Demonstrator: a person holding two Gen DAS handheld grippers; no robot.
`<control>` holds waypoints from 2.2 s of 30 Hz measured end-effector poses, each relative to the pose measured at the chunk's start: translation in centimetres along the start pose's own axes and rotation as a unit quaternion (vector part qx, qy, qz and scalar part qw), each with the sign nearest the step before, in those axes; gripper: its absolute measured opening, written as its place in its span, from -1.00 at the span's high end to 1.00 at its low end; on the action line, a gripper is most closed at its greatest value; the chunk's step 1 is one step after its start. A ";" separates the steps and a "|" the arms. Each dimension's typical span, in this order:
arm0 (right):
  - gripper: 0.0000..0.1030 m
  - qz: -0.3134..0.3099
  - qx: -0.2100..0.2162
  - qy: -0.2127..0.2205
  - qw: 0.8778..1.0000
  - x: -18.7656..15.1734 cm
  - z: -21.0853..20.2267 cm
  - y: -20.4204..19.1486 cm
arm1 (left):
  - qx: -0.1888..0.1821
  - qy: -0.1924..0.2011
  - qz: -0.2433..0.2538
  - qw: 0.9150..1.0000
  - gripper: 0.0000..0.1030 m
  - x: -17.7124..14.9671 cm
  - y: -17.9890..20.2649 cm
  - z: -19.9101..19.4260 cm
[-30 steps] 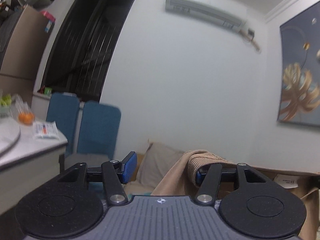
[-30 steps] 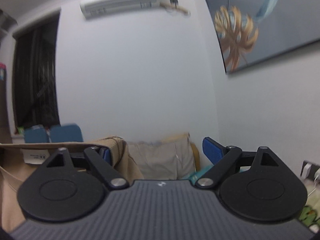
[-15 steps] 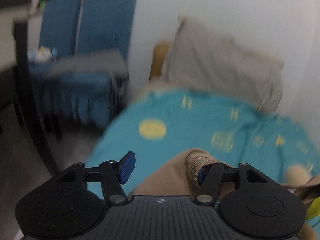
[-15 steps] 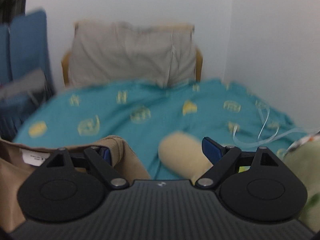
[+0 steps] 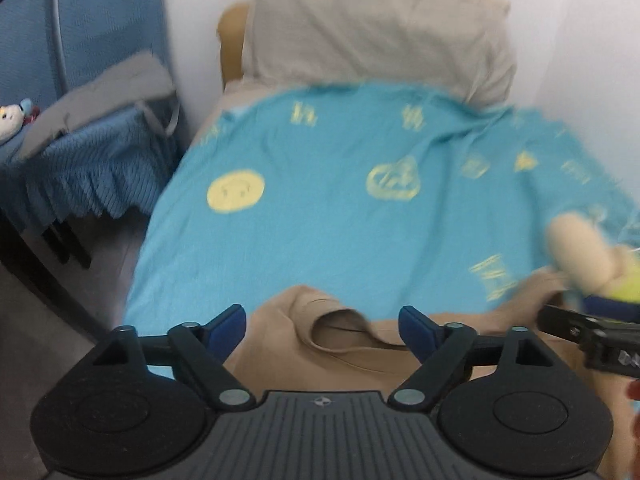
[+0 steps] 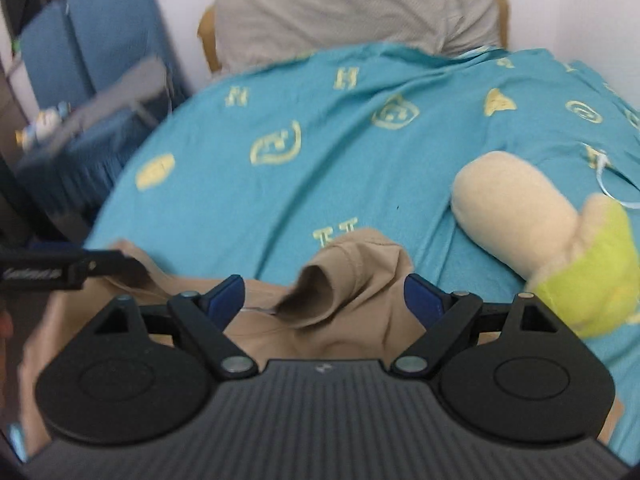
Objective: Fold clothes
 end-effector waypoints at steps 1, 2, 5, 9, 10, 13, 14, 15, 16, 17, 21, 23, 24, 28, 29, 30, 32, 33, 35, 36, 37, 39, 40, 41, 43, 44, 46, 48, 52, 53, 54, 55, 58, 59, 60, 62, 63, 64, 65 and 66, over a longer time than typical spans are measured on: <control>-0.71 0.014 0.002 0.015 1.000 -0.2 -1.5 -0.2 | -0.003 0.018 -0.005 1.000 -0.71 -0.2 -0.3 -1.9; -0.70 0.028 0.005 0.031 0.999 -0.5 -3.0 -0.3 | -0.007 0.037 -0.010 0.999 -0.75 -0.5 -0.6 -3.8; -0.70 0.056 0.010 0.064 0.996 -2.6 -8.3 -1.3 | -0.018 0.070 -0.035 0.997 -0.75 -3.0 -2.6 -9.5; -0.70 0.070 0.012 0.082 0.994 -6.6 -15.2 -3.0 | -0.028 0.084 -0.073 0.993 -0.75 -7.2 -5.0 -17.2; -0.70 0.071 0.013 0.085 0.994 -7.5 -16.9 -3.5 | -0.034 0.084 -0.087 0.992 -0.75 -8.4 -5.7 -19.0; -0.71 0.056 0.008 0.097 0.994 -9.7 -22.1 -5.5 | -0.040 0.086 -0.120 0.988 -0.75 -11.7 -7.5 -23.8; -0.71 0.045 0.004 0.101 0.994 -10.0 -23.6 -6.4 | -0.035 0.085 -0.125 0.988 -0.75 -12.5 -7.9 -25.3; -0.71 0.034 0.000 0.105 0.994 -10.1 -25.1 -7.2 | -0.031 0.085 -0.130 0.987 -0.75 -13.3 -8.3 -26.8; -0.71 0.022 -0.005 0.109 0.994 -10.3 -26.6 -8.2 | -0.026 0.085 -0.135 0.987 -0.76 -14.1 -8.7 -28.3; -0.71 0.016 -0.009 0.112 0.994 -10.5 -28.0 -9.1 | -0.024 0.086 -0.143 0.986 -0.77 -14.5 -9.0 -29.5; -0.71 0.020 -0.009 0.112 0.993 -11.9 -32.6 -11.6 | -0.027 0.064 -0.189 0.979 -0.79 -16.0 -10.8 -32.9; -0.71 0.026 -0.001 0.110 0.994 -12.9 -34.2 -12.4 | -0.040 0.047 -0.225 0.972 -0.80 -16.3 -12.2 -33.5; -0.71 0.019 0.002 0.112 0.993 -13.5 -34.7 -12.7 | -0.049 0.049 -0.244 0.967 -0.81 -16.9 -12.8 -33.3; -0.71 -0.021 0.001 0.132 0.991 -17.0 -35.4 -12.6 | -0.072 0.016 -0.286 0.955 -0.77 -19.8 -14.6 -30.2; -0.71 -0.023 0.001 0.135 0.991 -18.0 -35.1 -12.2 | -0.070 0.004 -0.297 0.952 -0.76 -20.4 -15.1 -29.1; -0.71 -0.018 0.002 0.134 0.991 -19.1 -34.7 -11.7 | -0.072 -0.002 -0.315 0.946 -0.76 -21.1 -15.5 -27.9; -0.71 0.004 0.011 0.124 0.992 -20.6 -33.5 -10.7 | -0.082 -0.021 -0.356 0.931 -0.63 -22.3 -16.4 -25.7; -0.71 0.017 0.016 0.118 0.993 -21.3 -32.8 -10.2 | -0.088 -0.025 -0.381 0.920 -0.60 -22.8 -16.8 -24.7; -0.71 0.039 0.026 0.105 0.993 -22.3 -31.4 -9.3 | -0.093 -0.026 -0.417 0.904 -0.59 -23.5 -17.6 -22.8; -0.71 0.043 0.027 0.098 0.994 -22.4 -30.7 -9.1 | -0.091 -0.022 -0.421 0.902 -0.59 -23.5 -17.9 -21.9; -0.71 0.047 0.027 0.093 0.994 -22.3 -30.1 -8.9 | -0.084 -0.021 -0.414 0.906 -0.59 -23.3 -17.9 -21.0; -0.71 0.048 0.028 0.092 0.994 -21.9 -29.0 -8.6 | -0.070 -0.020 -0.400 0.914 -0.58 -22.9 -17.9 -19.2; -0.71 0.048 0.028 0.092 0.994 -21.7 -28.5 -8.5 | -0.063 -0.019 -0.392 0.917 -0.53 -22.6 -17.9 -18.2; -0.71 0.047 0.028 0.092 0.994 -21.6 -28.0 -8.3 | -0.067 -0.020 -0.398 0.915 -0.49 -22.2 -17.8 -17.1; -0.71 0.043 0.028 0.091 0.995 -21.4 -27.2 -7.9 | -0.075 -0.021 -0.408 0.910 -0.49 -21.3 -17.6 -14.8; -0.71 0.041 0.028 0.090 0.995 -21.3 -26.8 -7.7 | -0.079 -0.022 -0.413 0.907 -0.49 -20.8 -17.5 -13.7; -0.71 0.038 0.026 0.088 0.995 -21.1 -25.9 -7.2 | -0.090 -0.026 -0.413 0.906 -0.49 -20.2 -16.7 -11.3; -0.71 0.040 0.021 0.085 0.995 -20.9 -25.2 -6.5 | -0.082 -0.024 -0.405 0.910 -0.43 -19.4 -15.7 -9.3; -0.71 0.061 0.018 0.085 0.994 -20.6 -24.1 -4.6 | -0.063 -0.004 -0.381 0.922 -0.24 -17.5 -13.7 -6.4; -0.71 0.067 0.017 0.085 0.994 -20.5 -23.8 -4.1 | -0.055 0.003 -0.367 0.929 -0.14 -16.9 -13.2 -6.0; -0.71 0.073 0.016 0.083 0.994 -20.5 -23.6 -3.6 | -0.044 0.012 -0.347 0.937 -0.01 -16.5 -12.6 -5.9; -0.71 0.079 0.015 0.082 0.993 -20.5 -23.4 -3.1 | -0.032 0.020 -0.326 0.945 0.37 -16.0 -11.9 -5.7; -0.71 0.101 0.014 0.079 0.992 -20.5 -22.9 -1.9 | 0.009 0.042 -0.253 0.967 0.88 -14.5 -9.3 -5.8; -0.71 0.110 0.016 0.080 0.991 -20.6 -23.0 -1.6 | 0.025 0.067 -0.216 0.974 0.88 -14.0 -8.1 -6.6; -0.71 0.117 0.018 0.081 0.990 -20.7 -23.1 -1.5 | 0.032 0.101 -0.180 0.978 0.88 -13.4 -6.8 -7.7; -0.71 0.124 0.017 0.084 0.989 -20.7 -23.3 -1.3 | 0.027 0.161 -0.080 0.983 0.88 -12.6 -2.9 -10.2; -0.71 0.126 0.015 0.085 0.988 -20.7 -23.4 -1.2 | 0.024 0.188 -0.021 0.982 0.88 -12.8 -0.6 -11.5; -0.71 0.127 0.013 0.085 0.988 -20.7 -23.5 -1.1 | 0.019 0.204 0.041 0.978 0.89 -13.2 1.9 -12.5; -0.71 0.128 0.011 0.085 0.988 -20.7 -23.5 -1.1 | 0.006 0.207 0.090 0.974 0.89 -13.9 4.3 -13.2; -0.71 0.131 0.011 0.084 0.988 -20.7 -23.5 -1.0 | -0.014 0.197 0.133 0.971 0.88 -14.8 6.4 -13.6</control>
Point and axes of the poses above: each gripper's, at about its wrist camera, not at the fingertips, and z roughly the way its jaws point, y to its right, x to its top, the point moved 6 cm from there along z, roughly the way its jaws point, and after that the axes turned 15 degrees about x, right-handed, at the moved point
